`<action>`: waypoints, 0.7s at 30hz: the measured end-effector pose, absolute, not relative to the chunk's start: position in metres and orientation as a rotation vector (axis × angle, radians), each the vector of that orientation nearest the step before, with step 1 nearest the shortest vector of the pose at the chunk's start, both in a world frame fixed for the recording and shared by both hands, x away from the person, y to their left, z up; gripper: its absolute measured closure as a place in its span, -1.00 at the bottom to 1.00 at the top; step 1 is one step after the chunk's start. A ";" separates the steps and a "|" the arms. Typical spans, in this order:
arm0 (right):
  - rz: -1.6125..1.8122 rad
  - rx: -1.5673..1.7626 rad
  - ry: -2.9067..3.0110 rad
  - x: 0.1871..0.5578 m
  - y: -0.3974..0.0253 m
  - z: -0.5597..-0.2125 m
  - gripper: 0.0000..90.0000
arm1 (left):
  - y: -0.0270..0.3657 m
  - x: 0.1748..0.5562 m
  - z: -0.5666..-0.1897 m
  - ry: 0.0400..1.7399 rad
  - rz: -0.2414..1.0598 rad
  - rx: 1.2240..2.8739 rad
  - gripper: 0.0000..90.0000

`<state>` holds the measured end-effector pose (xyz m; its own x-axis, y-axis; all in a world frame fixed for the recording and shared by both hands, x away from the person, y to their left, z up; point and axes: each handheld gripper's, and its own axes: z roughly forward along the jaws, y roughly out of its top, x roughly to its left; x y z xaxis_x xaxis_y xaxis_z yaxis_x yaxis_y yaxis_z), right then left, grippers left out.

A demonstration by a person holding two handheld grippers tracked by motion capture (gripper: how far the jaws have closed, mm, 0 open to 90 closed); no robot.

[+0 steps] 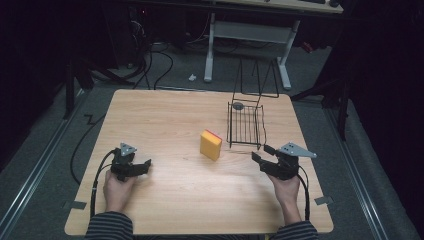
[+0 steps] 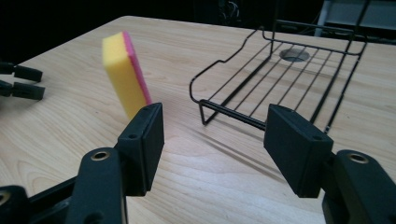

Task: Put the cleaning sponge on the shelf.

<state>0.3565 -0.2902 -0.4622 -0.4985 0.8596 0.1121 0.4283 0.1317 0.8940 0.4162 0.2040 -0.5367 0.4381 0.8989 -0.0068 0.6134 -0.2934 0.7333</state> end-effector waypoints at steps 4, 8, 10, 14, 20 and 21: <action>1.339 1.207 2.011 0.359 -0.283 -0.460 -0.16 | 0.204 0.416 -0.537 1.267 0.545 2.020 -0.50; 1.357 1.206 2.015 0.360 -0.279 -0.458 -0.17 | 0.204 0.416 -0.537 1.267 0.548 2.018 -0.50; 1.341 1.191 2.044 0.360 -0.272 -0.456 -0.18 | 0.204 0.416 -0.537 1.267 0.547 2.018 -0.50; 1.334 1.148 2.074 0.362 -0.263 -0.459 -0.19 | 0.204 0.416 -0.537 1.267 0.545 2.020 -0.50; 1.337 1.129 2.086 0.365 -0.253 -0.458 -0.21 | 0.204 0.416 -0.537 1.267 0.548 2.018 -0.50; 1.351 1.112 2.097 0.368 -0.249 -0.458 -0.21 | 0.204 0.416 -0.537 1.267 0.548 2.018 -0.50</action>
